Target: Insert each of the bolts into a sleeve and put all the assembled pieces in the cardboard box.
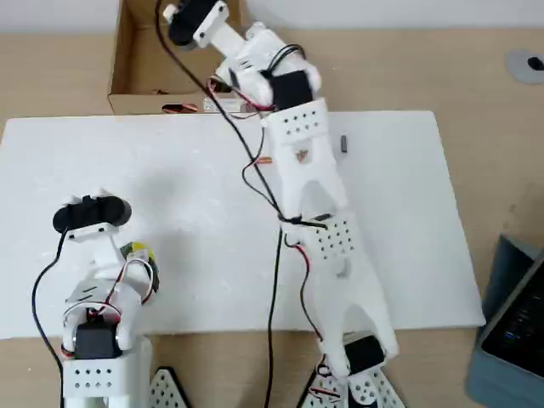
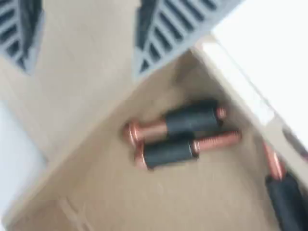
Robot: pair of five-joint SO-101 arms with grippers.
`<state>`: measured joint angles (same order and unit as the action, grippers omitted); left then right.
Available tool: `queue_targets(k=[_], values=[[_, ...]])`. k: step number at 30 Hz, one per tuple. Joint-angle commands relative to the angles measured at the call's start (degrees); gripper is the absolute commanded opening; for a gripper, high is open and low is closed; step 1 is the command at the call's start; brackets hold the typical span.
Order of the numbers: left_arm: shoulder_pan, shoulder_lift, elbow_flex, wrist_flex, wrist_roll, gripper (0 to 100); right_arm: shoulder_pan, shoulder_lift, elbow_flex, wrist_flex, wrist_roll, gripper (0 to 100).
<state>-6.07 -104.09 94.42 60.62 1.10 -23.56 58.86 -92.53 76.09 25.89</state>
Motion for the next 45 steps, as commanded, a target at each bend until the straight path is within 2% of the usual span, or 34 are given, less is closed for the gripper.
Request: queue_targets(k=[1,14,18,23,29,39,45], values=[[-0.4,-0.3,-0.1,-0.2,0.2,0,2.2,-7.4,-3.0,4.7,0.1,15.6],[-0.5,-0.3,-0.1,-0.2,0.2,0,9.8,-12.6,-2.9,24.6,0.4,15.8],[-0.5,-0.3,-0.1,-0.2,0.2,0,12.0,-12.9,-2.9,26.2,1.1,15.6],[-0.5,-0.3,-0.1,-0.2,0.2,0,13.8,-12.8,-1.8,26.4,9.1,15.6],[-0.5,-0.3,-0.1,-0.2,0.2,0,17.0,-13.7,8.3,26.4,24.4,15.6],[-0.5,-0.3,-0.1,-0.2,0.2,0,17.5,-24.7,34.3,26.3,32.4,15.6],[-0.5,-0.3,-0.1,-0.2,0.2,0,17.5,-26.1,42.7,26.0,37.4,15.7]])
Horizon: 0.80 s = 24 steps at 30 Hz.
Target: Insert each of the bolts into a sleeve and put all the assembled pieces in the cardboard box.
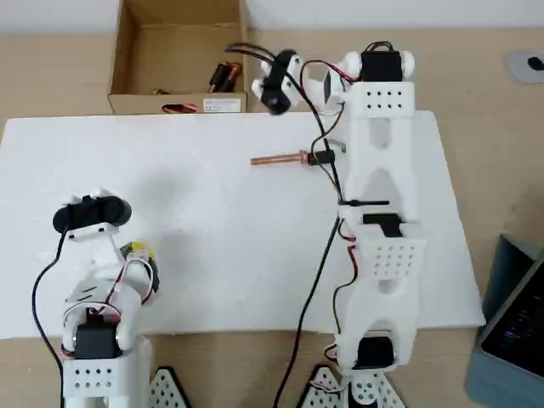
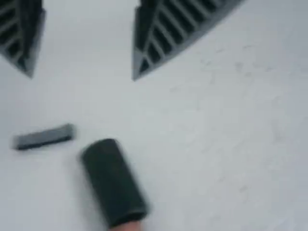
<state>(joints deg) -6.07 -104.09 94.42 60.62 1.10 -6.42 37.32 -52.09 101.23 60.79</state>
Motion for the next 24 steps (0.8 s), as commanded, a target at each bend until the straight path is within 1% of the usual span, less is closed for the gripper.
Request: queue_targets(k=[1,7,11,17,24], values=[[-0.5,-0.3,-0.1,-0.2,0.2,0,0.3,-4.4,3.2,0.9,3.6,15.7],[-0.5,-0.3,-0.1,-0.2,0.2,0,-0.4,-4.4,8.8,0.6,9.8,15.8],[-0.5,-0.3,-0.1,-0.2,0.2,0,-1.3,-4.4,12.4,-2.5,12.6,15.9],[-0.5,-0.3,-0.1,-0.2,0.2,0,-2.3,-4.4,17.7,-8.5,14.1,15.9],[-0.5,-0.3,-0.1,-0.2,0.2,0,-3.0,-2.5,17.5,-12.9,14.9,16.0]])
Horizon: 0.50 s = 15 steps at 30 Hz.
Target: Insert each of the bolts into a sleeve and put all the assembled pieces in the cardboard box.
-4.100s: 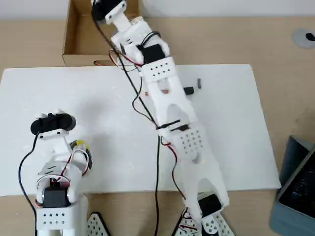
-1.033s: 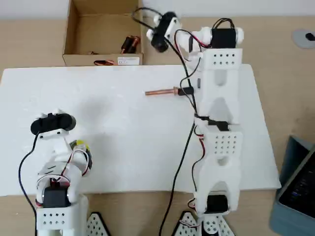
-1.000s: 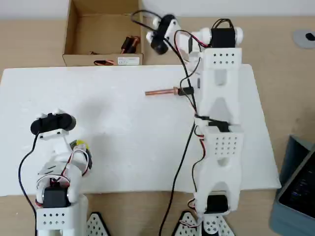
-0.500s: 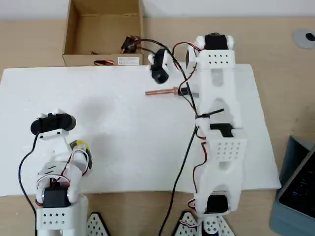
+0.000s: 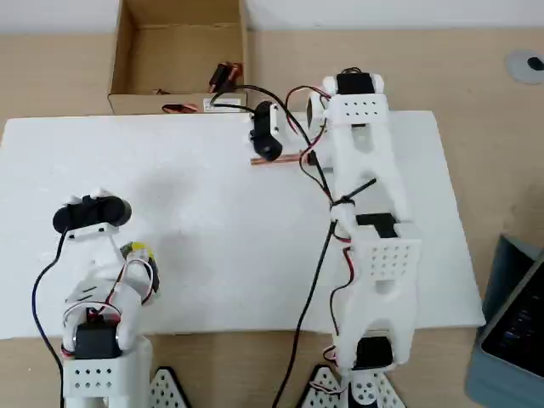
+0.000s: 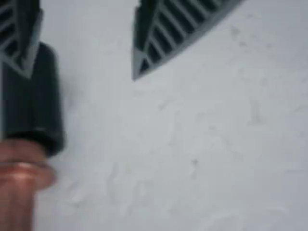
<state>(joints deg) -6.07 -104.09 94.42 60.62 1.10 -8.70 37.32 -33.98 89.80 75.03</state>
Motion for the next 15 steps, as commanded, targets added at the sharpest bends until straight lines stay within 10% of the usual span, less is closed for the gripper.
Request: queue_targets(k=[1,15], values=[[-0.5,-0.3,-0.1,-0.2,0.2,0,-0.7,-2.2,-1.2,-1.8,0.7,16.0],[-0.5,-0.3,-0.1,-0.1,0.2,0,-0.7,3.8,-3.6,-2.0,1.0,19.3]])
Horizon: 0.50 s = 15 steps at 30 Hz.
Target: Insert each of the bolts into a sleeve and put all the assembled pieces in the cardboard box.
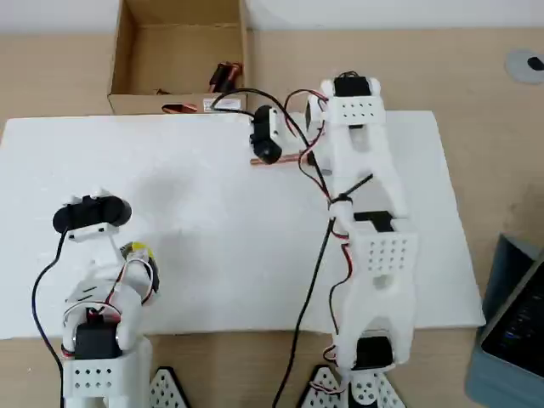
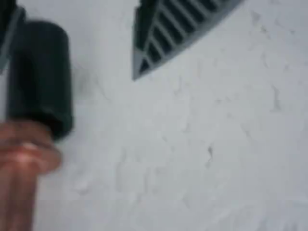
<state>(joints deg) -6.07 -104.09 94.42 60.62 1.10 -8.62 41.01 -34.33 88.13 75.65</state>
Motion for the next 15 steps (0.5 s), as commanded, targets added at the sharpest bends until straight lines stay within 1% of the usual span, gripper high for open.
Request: queue_targets(k=[1,7,12,15], values=[[-0.5,-0.3,-0.1,-0.1,0.2,0,-0.7,0.6,-3.4,-0.4,0.4,19.3],[-0.5,-0.3,-0.1,-0.1,0.2,0,-0.6,5.2,-7.3,-0.9,0.4,18.9],[-0.5,-0.3,-0.1,-0.1,0.2,0,-0.7,9.4,-10.4,-0.6,0.4,9.5],[-0.5,-0.3,-0.1,-0.1,0.2,0,-0.7,10.2,-10.8,-0.6,0.3,6.7]])
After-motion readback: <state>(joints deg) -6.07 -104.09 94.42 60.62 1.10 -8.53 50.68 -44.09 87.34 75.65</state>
